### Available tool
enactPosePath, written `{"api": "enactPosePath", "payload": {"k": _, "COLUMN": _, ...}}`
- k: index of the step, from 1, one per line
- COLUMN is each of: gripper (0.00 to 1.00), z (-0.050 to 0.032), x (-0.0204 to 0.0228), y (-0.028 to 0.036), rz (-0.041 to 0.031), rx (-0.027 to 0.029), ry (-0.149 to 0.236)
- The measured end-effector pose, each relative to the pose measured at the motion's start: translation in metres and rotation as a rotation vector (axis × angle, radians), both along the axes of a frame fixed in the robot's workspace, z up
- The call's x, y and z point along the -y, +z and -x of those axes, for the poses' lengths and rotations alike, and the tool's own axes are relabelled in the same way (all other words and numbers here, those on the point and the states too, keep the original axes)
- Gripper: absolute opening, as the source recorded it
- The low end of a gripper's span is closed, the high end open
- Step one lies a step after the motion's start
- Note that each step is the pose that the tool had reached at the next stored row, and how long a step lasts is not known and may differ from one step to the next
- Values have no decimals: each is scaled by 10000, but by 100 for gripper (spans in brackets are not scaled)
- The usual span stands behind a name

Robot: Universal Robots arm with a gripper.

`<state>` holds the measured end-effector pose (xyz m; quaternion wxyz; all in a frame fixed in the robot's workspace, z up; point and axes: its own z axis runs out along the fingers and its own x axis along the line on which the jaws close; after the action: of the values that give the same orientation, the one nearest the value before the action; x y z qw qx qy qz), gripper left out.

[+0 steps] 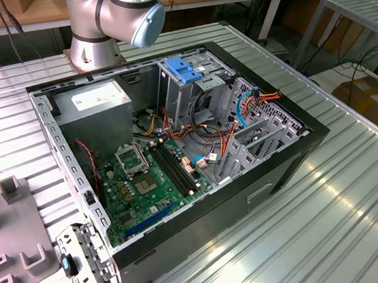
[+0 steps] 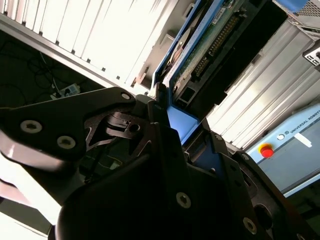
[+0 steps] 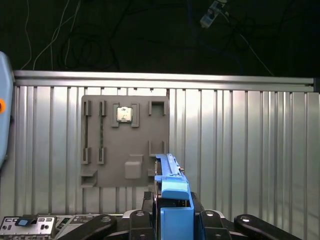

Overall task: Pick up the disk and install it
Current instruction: 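Pick up the disk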

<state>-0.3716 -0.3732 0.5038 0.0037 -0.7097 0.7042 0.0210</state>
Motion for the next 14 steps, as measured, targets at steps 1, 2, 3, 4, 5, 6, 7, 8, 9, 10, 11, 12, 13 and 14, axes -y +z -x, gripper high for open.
{"api": "enactPosePath", "payload": {"k": 1, "gripper": 37, "z": -12, "x": 0, "y": 0, "rz": 0, "rx": -1, "ry": 0}}
{"api": "enactPosePath", "payload": {"k": 2, "gripper": 37, "z": -25, "x": 1, "y": 0, "rz": 1, "rx": -1, "ry": 0}}
{"api": "enactPosePath", "payload": {"k": 3, "gripper": 37, "z": -37, "x": 1, "y": 0, "rz": 1, "rx": -1, "ry": 0}}
{"api": "enactPosePath", "payload": {"k": 4, "gripper": 37, "z": -51, "x": 2, "y": 0, "rz": 0, "rx": 0, "ry": 0}}
{"api": "enactPosePath", "payload": {"k": 5, "gripper": 37, "z": -62, "x": 2, "y": 0, "rz": 1, "rx": 0, "ry": 0}}
{"api": "enactPosePath", "payload": {"k": 6, "gripper": 37, "z": -79, "x": 2, "y": 0, "rz": 0, "rx": 0, "ry": 0}}
{"api": "enactPosePath", "payload": {"k": 7, "gripper": 37, "z": -90, "x": 3, "y": 0, "rz": 0, "rx": 0, "ry": 0}}
{"api": "enactPosePath", "payload": {"k": 8, "gripper": 37, "z": -106, "x": 3, "y": 0, "rz": 1, "rx": -1, "ry": 0}}
{"api": "enactPosePath", "payload": {"k": 9, "gripper": 37, "z": -206, "x": 6, "y": 0, "rz": 1, "rx": -1, "ry": 0}}
{"api": "enactPosePath", "payload": {"k": 10, "gripper": 37, "z": -359, "x": 11, "y": 0, "rz": 0, "rx": -1, "ry": 0}}
{"api": "enactPosePath", "payload": {"k": 11, "gripper": 37, "z": -421, "x": 13, "y": 0, "rz": 1, "rx": -1, "ry": 0}}
{"api": "enactPosePath", "payload": {"k": 12, "gripper": 37, "z": -496, "x": 16, "y": 0, "rz": 1, "rx": -1, "ry": 0}}
{"api": "enactPosePath", "payload": {"k": 13, "gripper": 37, "z": -510, "x": 16, "y": 0, "rz": 0, "rx": 0, "ry": 0}}
{"api": "enactPosePath", "payload": {"k": 14, "gripper": 37, "z": -521, "x": 17, "y": 0, "rz": 1, "rx": -1, "ry": 0}}
